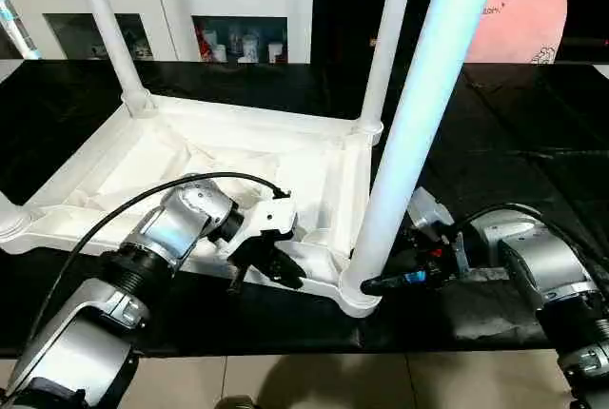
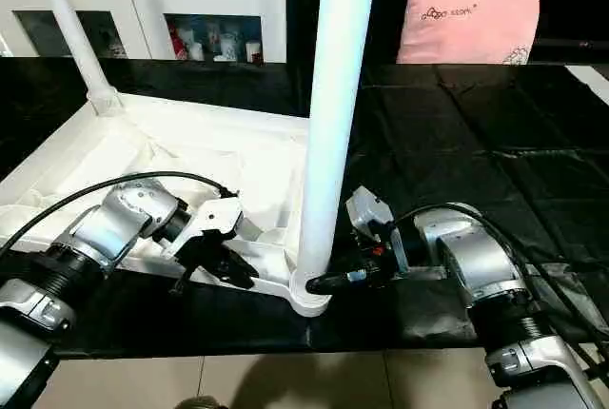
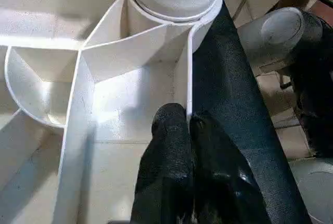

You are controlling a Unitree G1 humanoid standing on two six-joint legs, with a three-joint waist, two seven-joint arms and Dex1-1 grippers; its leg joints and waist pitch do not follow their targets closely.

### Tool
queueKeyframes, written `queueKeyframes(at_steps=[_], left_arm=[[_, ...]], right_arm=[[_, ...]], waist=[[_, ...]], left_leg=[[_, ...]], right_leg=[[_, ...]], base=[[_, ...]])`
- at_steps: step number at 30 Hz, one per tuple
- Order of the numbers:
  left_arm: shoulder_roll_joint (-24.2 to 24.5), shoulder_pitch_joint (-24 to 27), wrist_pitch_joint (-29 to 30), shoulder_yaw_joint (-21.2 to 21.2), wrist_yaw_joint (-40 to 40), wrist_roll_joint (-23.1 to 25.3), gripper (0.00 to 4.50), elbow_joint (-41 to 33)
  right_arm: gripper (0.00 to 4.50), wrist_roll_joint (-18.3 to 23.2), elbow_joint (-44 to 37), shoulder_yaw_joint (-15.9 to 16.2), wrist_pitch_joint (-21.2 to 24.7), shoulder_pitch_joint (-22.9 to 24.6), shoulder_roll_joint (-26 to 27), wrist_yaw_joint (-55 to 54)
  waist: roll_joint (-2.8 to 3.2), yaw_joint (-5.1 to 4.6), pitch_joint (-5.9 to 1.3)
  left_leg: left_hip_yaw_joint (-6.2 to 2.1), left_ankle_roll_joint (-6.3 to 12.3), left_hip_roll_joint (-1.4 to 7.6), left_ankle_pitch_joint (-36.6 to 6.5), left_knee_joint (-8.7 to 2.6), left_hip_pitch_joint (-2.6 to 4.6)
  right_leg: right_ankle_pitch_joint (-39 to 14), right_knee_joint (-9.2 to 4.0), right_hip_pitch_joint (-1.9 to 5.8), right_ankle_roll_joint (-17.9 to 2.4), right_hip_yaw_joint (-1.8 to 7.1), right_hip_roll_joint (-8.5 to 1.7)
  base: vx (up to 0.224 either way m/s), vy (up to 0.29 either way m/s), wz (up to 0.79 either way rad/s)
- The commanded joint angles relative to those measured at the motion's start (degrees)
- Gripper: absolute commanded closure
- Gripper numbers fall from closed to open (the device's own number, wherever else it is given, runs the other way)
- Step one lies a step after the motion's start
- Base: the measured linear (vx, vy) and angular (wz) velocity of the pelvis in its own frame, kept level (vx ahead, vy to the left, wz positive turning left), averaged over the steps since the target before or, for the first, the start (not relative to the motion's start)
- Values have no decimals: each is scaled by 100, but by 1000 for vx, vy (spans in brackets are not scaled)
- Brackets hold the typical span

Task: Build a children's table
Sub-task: Rotate leg to tighten

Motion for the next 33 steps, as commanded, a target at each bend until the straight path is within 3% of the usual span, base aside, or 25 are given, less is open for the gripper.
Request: queueKeyframes(at_steps=[1,7,12,15,17,21,24,30,31,33], left_arm=[[-54,-123,-27,4,-25,-52,450,-145],[-74,-76,158,97,178,-59,450,-157],[-407,-69,621,436,1171,-56,450,-20],[-824,-102,1094,638,1897,-91,450,15],[-982,-141,1214,702,2159,-92,450,72],[-1673,-389,1553,1006,3380,-111,450,443],[-1979,-510,1609,1195,3934,-145,450,637],[-2212,-611,1588,1336,4356,-21,450,779],[-2212,-611,1588,1336,4356,-21,450,779],[-2116,-593,1535,1303,4316,54,450,772]], right_arm=[[241,-1,-121,116,2,43,-9,108],[249,51,-228,80,63,155,56,-39],[249,-100,-111,-112,368,266,471,-1169],[251,-435,169,-217,551,194,937,-2367],[254,-519,256,-256,641,153,1103,-2749],[255,-788,507,-435,1171,-48,1816,-4297],[257,-950,627,-513,1219,-152,2158,-4962],[257,-1045,827,-669,1073,-398,2657,-5687],[203,-1045,827,-669,1073,-398,2657,-5687],[189,-936,721,-690,1014,-358,2653,-5467]], waist=[[-56,-31,-397],[-47,-30,-391],[-66,-63,-372],[-69,-151,-364],[-70,-201,-363],[-63,-369,-331],[-60,-383,-344],[-37,-399,-359],[-37,-399,-359],[-38,-397,-356]], left_leg=[[-17,417,183,-654,-353,0],[-16,398,183,-697,-356,8],[-27,273,155,-808,-365,7],[-36,173,124,-772,-371,-9],[-38,173,119,-813,-368,3],[-31,155,60,-982,-352,24],[-31,222,50,-1024,-356,41],[-49,274,85,-1069,-390,47],[-49,274,85,-1069,-390,47],[-44,306,92,-1033,-395,39]], right_leg=[[-1808,-378,356,-747,336,-439],[-1834,-389,350,-750,333,-435],[-2236,-443,355,-594,309,-443],[-2492,-481,364,-430,285,-441],[-2506,-491,353,-427,281,-436],[-2892,-588,331,-327,236,-416],[-3001,-626,330,-212,232,-420],[-2659,-594,337,-315,257,-431],[-2659,-594,337,-315,257,-431],[-2521,-573,341,-372,272,-434]], base=[[0,0,0],[0,0,0],[0,0,0],[0,0,0],[0,0,0],[0,0,0],[0,0,0],[0,0,0],[0,0,0],[0,0,0]])
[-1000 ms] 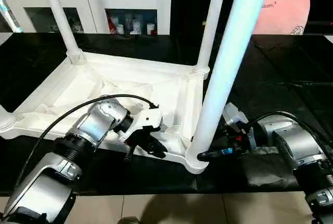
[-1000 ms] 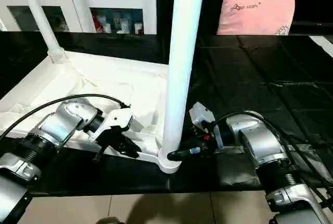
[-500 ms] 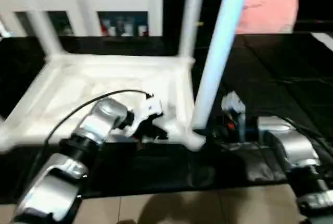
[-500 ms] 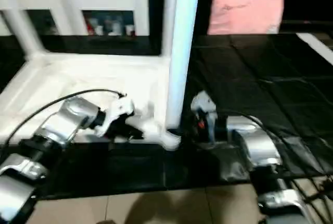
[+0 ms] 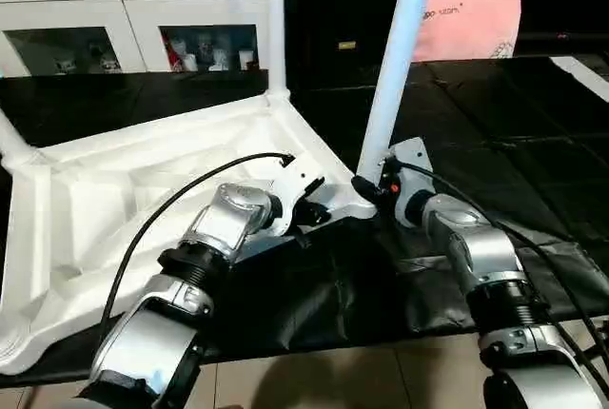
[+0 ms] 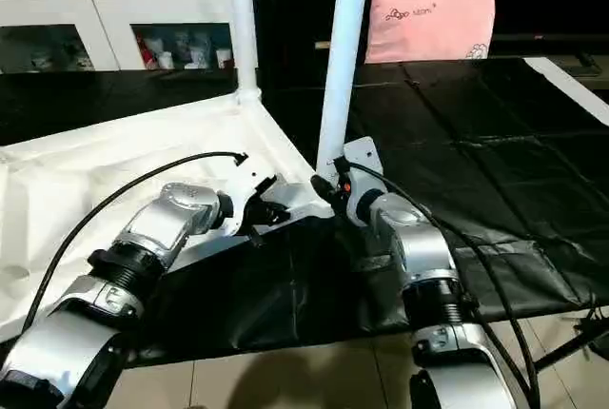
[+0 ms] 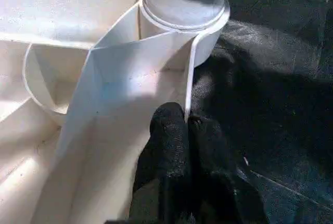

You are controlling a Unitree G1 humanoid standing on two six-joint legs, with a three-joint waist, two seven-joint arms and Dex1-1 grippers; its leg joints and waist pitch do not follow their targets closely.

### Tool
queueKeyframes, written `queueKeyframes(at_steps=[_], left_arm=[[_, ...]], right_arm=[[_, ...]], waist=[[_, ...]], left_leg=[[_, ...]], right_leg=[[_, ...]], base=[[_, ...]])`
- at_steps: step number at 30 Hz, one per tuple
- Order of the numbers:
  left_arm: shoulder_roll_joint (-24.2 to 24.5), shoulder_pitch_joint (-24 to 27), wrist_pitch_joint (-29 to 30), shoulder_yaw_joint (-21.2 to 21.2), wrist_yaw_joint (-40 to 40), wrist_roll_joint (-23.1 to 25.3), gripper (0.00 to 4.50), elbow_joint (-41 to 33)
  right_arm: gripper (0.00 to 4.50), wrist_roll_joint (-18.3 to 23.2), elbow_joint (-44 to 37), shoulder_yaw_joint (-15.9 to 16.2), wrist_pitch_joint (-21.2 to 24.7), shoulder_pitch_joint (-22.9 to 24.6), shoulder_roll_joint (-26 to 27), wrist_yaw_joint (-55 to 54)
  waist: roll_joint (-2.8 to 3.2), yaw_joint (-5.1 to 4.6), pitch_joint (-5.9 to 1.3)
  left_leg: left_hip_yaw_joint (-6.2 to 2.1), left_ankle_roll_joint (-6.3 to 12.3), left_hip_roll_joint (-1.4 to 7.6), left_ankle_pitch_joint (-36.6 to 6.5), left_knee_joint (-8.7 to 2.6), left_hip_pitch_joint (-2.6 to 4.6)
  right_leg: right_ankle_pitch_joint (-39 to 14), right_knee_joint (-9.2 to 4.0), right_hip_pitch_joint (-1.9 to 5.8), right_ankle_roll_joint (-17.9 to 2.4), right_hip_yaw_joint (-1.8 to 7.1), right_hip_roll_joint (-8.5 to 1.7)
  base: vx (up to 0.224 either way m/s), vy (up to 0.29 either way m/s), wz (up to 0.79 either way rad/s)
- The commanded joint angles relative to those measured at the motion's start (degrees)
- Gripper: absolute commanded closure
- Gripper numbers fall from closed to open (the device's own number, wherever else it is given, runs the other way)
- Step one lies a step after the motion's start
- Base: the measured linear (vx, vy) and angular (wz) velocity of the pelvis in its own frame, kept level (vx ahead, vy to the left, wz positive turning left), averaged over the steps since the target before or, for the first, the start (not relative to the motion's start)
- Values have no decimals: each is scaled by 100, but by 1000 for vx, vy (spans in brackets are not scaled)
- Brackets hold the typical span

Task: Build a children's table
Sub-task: Rotate leg to tighten

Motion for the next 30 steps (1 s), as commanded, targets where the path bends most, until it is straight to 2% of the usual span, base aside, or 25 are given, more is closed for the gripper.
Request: queueKeyframes(at_steps=[1,3,7,9,10,11,12,15,16,19,20,22,23,25,28,30], left_arm=[[-295,-249,-200,-56,99,-152,450,-175],[-199,-223,-245,-91,-4,-120,450,-182],[104,-135,-313,-154,-416,-114,450,-240],[205,-121,-393,-185,-563,-98,450,-253],[289,-112,-418,-213,-724,-101,450,-278],[439,-84,-509,-280,-1061,-118,450,-347],[539,-61,-546,-332,-1306,-137,450,-409],[807,7,-666,-515,-1932,-157,450,-554],[807,7,-666,-515,-1932,-157,450,-554],[1068,58,-927,-708,-2484,-134,450,-619],[1139,71,-983,-750,-2651,-138,450,-636],[1225,84,-1038,-801,-2852,-141,450,-662],[1318,100,-1154,-874,-3111,-157,450,-709],[1399,114,-1255,-941,-3335,-178,450,-755],[1478,111,-1335,-1034,-3499,-156,450,-789],[1570,126,-1489,-1138,-3776,-150,450,-868]], right_arm=[[189,252,-10,634,148,135,535,637],[153,311,-113,634,159,189,470,785],[122,380,-375,655,142,363,151,1240],[98,404,-457,671,114,423,1,1415],[98,423,-530,692,78,473,-139,1580],[93,470,-634,697,24,538,-385,1862],[82,510,-696,679,-31,572,-548,2069],[48,519,-734,630,-296,593,-970,2628],[48,519,-734,630,-296,593,-970,2628],[44,530,-772,679,-548,597,-1409,3365],[44,580,-815,701,-579,605,-1526,3634],[44,653,-863,721,-629,612,-1656,3964],[44,775,-905,752,-642,603,-1780,4264],[44,886,-927,785,-661,590,-1885,4516],[44,883,-822,862,-817,529,-1960,4730],[44,931,-698,983,-856,452,-2028,5148]], waist=[[-67,17,-328],[-66,29,-327],[-63,41,-351],[-67,62,-383],[-46,61,-384],[-50,80,-388],[-56,68,-382],[-36,81,-365],[-37,89,-366],[-38,104,-353],[-21,140,-354],[-26,184,-356],[-58,200,-355],[-43,237,-356],[-67,277,-357],[-59,324,-359]], left_leg=[[-42,339,95,-998,-398,-15],[-44,355,102,-931,-407,-15],[-49,402,125,-773,-410,-35],[-41,495,130,-539,-392,-62],[-43,497,140,-488,-392,-61],[-40,541,143,-470,-384,-53],[-32,591,146,-417,-376,-88],[-24,594,161,-584,-379,-75],[-25,571,164,-618,-377,-69],[-24,504,169,-733,-385,-59],[-19,512,179,-753,-379,-47],[-19,525,189,-739,-377,-51],[-18,519,191,-741,-380,-53],[-21,539,203,-720,-379,-54],[-17,516,197,-685,-377,-50],[-11,498,205,-696,-377,-31]], right_leg=[[-2507,-534,286,-399,279,-438],[-2462,-524,292,-410,288,-442],[-2039,-459,318,-518,315,-444],[-1563,-382,342,-674,336,-444],[-1435,-359,334,-740,340,-446],[-1287,-358,342,-793,335,-437],[-1107,-319,345,-886,347,-441],[-1309,-351,332,-929,332,-449],[-1354,-358,334,-919,329,-450],[-1588,-380,328,-869,330,-449],[-1587,-377,323,-874,337,-452],[-1527,-364,320,-892,336,-447],[-1524,-357,319,-896,337,-447],[-1519,-343,321,-898,344,-453],[-1595,-348,310,-877,340,-459],[-1687,-357,291,-862,345,-461]], base=[[0,0,0],[0,0,0],[0,0,0],[0,0,0],[0,0,0],[0,0,0],[0,0,0],[0,0,0],[0,0,0],[0,0,0],[0,0,0],[0,0,0],[0,0,0],[0,0,0],[0,0,0],[0,0,0]])
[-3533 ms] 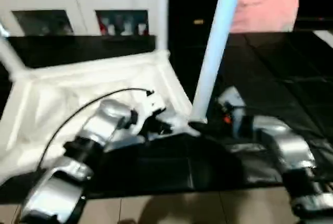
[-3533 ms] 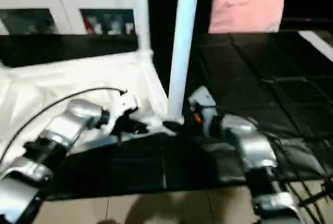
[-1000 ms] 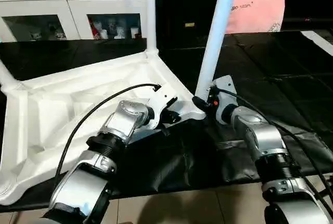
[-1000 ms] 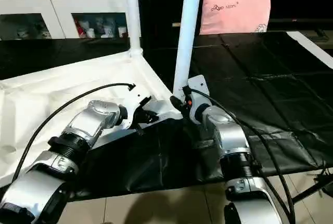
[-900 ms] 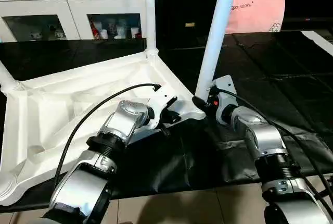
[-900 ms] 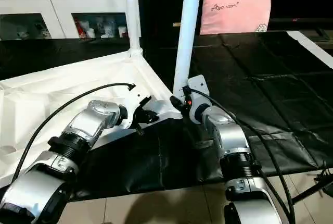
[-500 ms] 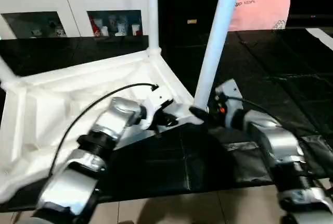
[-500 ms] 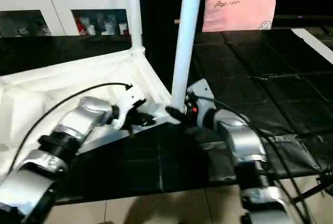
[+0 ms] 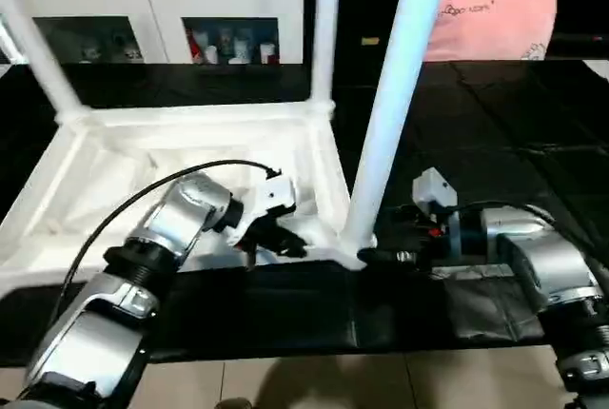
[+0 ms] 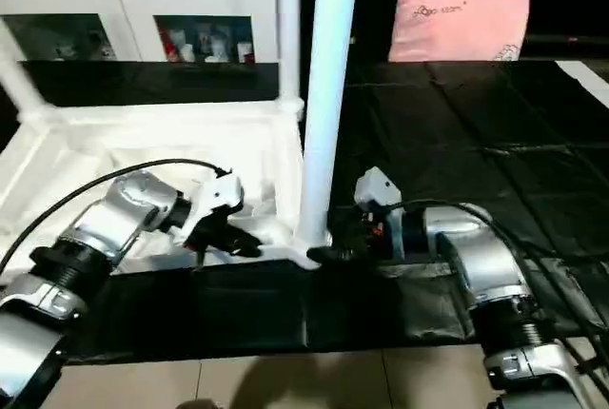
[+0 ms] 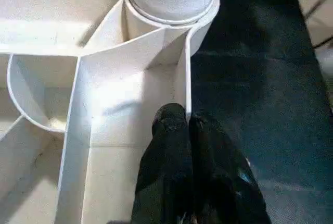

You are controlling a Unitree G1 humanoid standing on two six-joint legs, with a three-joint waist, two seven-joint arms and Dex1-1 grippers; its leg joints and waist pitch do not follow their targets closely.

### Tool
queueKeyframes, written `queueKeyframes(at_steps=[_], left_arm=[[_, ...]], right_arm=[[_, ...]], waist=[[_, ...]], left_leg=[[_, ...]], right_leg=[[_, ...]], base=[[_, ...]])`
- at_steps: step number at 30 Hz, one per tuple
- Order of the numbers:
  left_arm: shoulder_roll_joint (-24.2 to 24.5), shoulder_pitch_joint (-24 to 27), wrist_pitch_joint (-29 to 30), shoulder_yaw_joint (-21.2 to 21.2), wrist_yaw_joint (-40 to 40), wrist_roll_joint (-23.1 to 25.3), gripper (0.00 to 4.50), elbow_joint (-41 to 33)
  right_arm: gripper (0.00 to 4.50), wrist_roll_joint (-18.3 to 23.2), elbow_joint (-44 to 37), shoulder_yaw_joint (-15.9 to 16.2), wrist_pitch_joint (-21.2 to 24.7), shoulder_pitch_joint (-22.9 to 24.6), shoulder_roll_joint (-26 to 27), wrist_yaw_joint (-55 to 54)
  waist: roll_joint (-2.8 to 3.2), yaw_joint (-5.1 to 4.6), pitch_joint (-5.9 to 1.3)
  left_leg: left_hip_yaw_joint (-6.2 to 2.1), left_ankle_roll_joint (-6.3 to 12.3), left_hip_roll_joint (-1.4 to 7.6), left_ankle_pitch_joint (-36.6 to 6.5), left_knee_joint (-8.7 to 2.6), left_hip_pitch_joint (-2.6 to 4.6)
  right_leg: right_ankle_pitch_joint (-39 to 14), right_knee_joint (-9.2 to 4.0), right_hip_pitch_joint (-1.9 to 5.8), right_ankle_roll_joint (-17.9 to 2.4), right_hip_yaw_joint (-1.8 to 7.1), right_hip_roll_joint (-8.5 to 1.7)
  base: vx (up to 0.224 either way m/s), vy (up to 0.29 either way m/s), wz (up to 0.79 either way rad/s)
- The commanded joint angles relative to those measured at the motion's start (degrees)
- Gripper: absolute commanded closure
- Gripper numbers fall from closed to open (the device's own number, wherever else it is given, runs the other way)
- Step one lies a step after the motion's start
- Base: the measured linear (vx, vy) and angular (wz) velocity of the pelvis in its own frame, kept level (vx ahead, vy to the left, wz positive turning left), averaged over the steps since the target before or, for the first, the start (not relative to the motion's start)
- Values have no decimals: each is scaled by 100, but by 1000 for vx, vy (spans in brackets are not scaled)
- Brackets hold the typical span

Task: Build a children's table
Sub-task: Rotate leg to tighten

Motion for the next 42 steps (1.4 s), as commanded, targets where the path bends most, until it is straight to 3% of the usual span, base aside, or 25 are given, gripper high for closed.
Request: queueKeyframes(at_steps=[1,8,13,14,16,29,37,39,40,42], left_arm=[[48,-36,-251,-195,-530,-98,450,-323],[125,24,-347,-289,-896,-165,450,-542],[121,44,-364,-384,-1043,-212,450,-683],[119,53,-365,-400,-1066,-215,450,-711],[116,74,-369,-416,-1103,-207,450,-752],[147,141,-316,-465,-1072,-185,450,-833],[-43,113,133,-251,-297,-49,450,-529],[-217,90,422,-100,144,-50,450,-398],[-217,90,422,-100,144,-50,450,-398],[-549,35,757,123,893,-39,450,-153]], right_arm=[[44,108,78,151,-38,-148,-103,469],[60,34,204,324,-80,-191,-137,702],[103,86,275,374,-147,-222,-85,857],[130,87,303,386,-168,-236,-71,871],[130,95,338,406,-186,-260,-48,899],[235,215,230,461,-60,-230,-32,1114],[241,163,148,365,215,-56,155,481],[243,10,264,295,273,-61,378,-119],[244,10,264,295,273,-61,378,-119],[246,-277,500,238,422,-116,770,-1115]], waist=[[-53,-21,-375],[-52,18,-380],[-58,18,-381],[-58,17,-384],[-57,11,-381],[-58,-11,-385],[-40,-12,-380],[-33,-20,-355],[-33,-20,-355],[-46,-66,-342]], left_leg=[[-19,467,203,-707,-351,15],[-19,424,214,-680,-351,22],[-23,410,208,-695,-350,4],[-20,417,203,-670,-345,3],[-23,408,205,-691,-348,6],[-20,431,192,-651,-339,-2],[-24,377,185,-708,-339,3],[-25,294,160,-841,-348,14],[-25,294,160,-841,-348,14],[-31,199,126,-931,-349,29]], right_leg=[[-1675,-356,353,-861,345,-465],[-1497,-327,345,-939,355,-461],[-1561,-330,362,-905,352,-468],[-1539,-328,359,-906,352,-462],[-1582,-333,358,-906,347,-460],[-1627,-341,361,-843,339,-442],[-1641,-350,360,-859,334,-438],[-2141,-418,360,-686,315,-451],[-2141,-418,360,-686,315,-451],[-2583,-488,346,-484,289,-448]], base=[[0,0,0],[0,0,0],[0,0,0],[0,0,0],[0,0,0],[0,0,0],[0,0,0],[0,0,0],[0,0,0],[0,0,0]])
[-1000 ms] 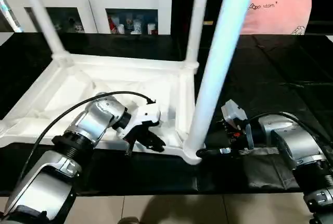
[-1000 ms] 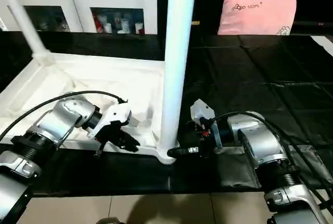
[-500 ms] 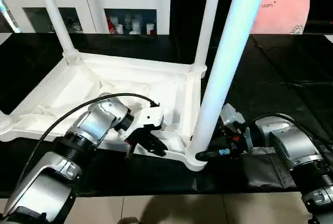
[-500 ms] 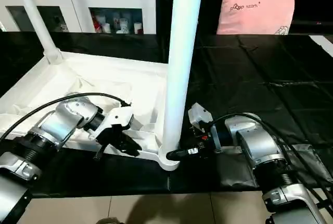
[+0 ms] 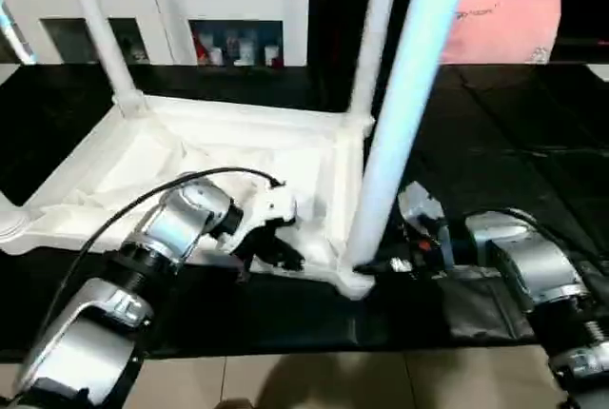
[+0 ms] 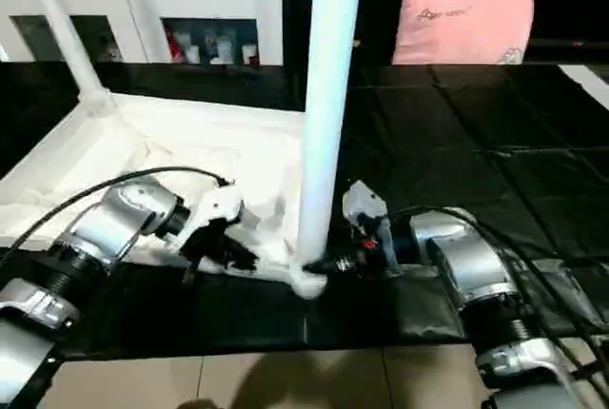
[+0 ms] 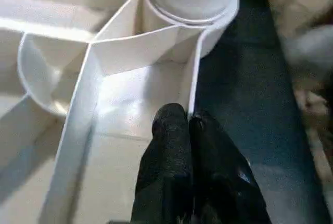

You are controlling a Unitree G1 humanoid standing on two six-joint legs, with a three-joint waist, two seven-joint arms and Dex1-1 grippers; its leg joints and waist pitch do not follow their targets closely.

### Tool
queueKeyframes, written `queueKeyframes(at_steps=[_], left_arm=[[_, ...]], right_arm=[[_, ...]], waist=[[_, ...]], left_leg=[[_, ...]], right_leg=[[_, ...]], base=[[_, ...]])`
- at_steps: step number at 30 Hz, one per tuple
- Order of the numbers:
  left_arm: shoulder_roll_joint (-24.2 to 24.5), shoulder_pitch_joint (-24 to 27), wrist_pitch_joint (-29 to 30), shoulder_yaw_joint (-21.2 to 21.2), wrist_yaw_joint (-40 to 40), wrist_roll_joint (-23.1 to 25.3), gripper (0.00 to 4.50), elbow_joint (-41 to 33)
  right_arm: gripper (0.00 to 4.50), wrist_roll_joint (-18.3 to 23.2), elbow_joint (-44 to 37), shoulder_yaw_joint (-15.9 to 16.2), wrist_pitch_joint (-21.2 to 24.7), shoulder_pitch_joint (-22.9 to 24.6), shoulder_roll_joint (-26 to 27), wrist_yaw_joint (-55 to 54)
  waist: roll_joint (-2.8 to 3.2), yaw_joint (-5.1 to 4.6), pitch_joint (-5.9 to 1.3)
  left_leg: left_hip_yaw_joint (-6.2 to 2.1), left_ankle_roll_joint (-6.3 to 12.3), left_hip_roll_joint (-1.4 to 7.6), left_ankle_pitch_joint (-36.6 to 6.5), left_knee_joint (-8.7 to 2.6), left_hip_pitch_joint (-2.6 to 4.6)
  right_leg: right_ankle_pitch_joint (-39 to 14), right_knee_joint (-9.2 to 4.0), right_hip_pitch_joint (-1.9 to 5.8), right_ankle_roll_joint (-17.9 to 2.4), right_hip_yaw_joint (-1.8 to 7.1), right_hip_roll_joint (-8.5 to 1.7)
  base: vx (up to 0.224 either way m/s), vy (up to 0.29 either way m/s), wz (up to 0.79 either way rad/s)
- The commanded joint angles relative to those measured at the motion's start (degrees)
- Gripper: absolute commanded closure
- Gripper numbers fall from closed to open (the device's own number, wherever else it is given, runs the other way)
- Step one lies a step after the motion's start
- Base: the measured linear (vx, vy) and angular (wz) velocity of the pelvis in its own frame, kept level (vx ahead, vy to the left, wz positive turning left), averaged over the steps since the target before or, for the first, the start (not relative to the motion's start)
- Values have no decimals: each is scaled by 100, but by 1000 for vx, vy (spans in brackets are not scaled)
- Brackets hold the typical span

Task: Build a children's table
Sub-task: Rotate leg to tighten

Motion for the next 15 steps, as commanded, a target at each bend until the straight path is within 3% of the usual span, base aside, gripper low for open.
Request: queueKeyframes(at_steps=[1,3,5,7,9,11,15], left_arm=[[-656,-152,383,239,1054,-115,450,299],[-918,-242,498,405,1610,-136,450,544],[-1208,-346,626,644,2129,-263,450,745],[-1676,-496,745,997,2931,-419,450,956],[-1757,-515,735,1058,3073,-400,450,976],[-1948,-573,698,1193,3406,-392,450,1056],[-2042,-604,642,1193,3544,-303,450,1104]], right_arm=[[246,-288,238,82,354,-73,602,-1289],[248,-409,384,49,534,-138,890,-1920],[249,-476,592,-35,659,-249,1224,-2576],[251,-610,1001,-196,719,-477,1848,-3711],[252,-641,1100,-282,746,-536,1991,-3981],[252,-772,1276,-329,718,-667,2259,-4421],[252,-876,1316,-294,542,-741,2396,-4516]], waist=[[-71,-49,-331],[-60,-189,-283],[-42,-272,-281],[-24,-383,-266],[-26,-459,-280],[18,-515,-310],[-5,-526,-303]], left_leg=[[-18,219,108,-912,-368,-9],[-41,79,61,-1214,-370,36],[-46,110,45,-1363,-362,76],[-54,83,20,-1645,-319,158],[-78,150,18,-1701,-341,132],[-104,235,74,-1736,-378,112],[-94,280,70,-1754,-396,98]], right_leg=[[-2640,-524,331,-434,284,-426],[-3205,-625,310,-220,197,-413],[-3407,-692,311,-124,170,-430],[-3684,-773,239,-93,87,-418],[-3600,-792,284,-48,71,-423],[-3262,-771,312,-121,65,-438],[-3049,-743,316,-197,68,-454]], base=[[0,0,0],[0,0,0],[0,0,0],[0,0,0],[0,0,0],[0,0,0],[0,0,0]])
